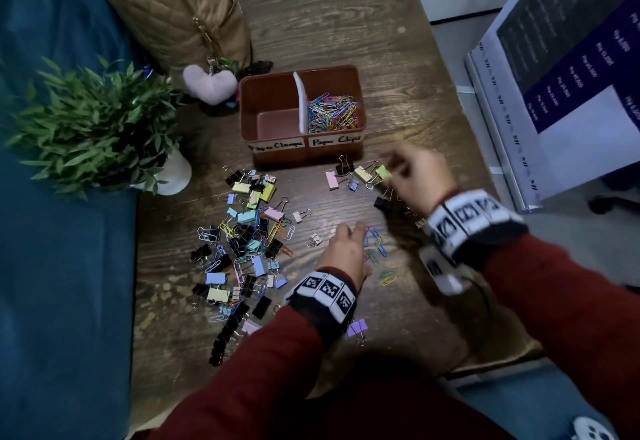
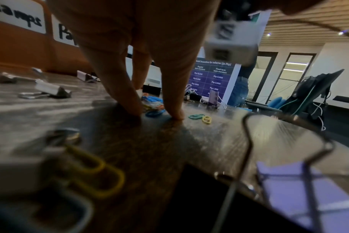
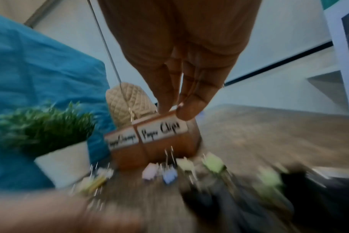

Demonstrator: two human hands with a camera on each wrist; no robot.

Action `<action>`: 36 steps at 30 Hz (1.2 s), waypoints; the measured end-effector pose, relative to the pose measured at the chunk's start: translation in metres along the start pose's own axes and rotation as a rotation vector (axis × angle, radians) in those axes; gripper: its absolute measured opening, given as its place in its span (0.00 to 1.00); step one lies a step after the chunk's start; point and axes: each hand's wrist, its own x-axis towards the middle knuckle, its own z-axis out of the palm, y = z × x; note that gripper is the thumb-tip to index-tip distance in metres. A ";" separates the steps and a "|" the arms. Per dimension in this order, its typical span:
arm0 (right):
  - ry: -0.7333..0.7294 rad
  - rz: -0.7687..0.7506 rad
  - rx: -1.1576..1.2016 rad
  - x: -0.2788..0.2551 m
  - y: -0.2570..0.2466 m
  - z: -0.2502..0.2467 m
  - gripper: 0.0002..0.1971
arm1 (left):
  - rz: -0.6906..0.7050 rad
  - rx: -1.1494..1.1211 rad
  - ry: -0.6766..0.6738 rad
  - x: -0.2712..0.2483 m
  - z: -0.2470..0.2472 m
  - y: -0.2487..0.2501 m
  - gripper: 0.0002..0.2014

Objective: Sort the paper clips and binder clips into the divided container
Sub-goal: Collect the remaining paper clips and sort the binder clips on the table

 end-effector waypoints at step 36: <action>-0.005 -0.046 -0.137 0.016 -0.028 0.012 0.05 | -0.131 -0.343 0.362 0.017 -0.087 -0.020 0.08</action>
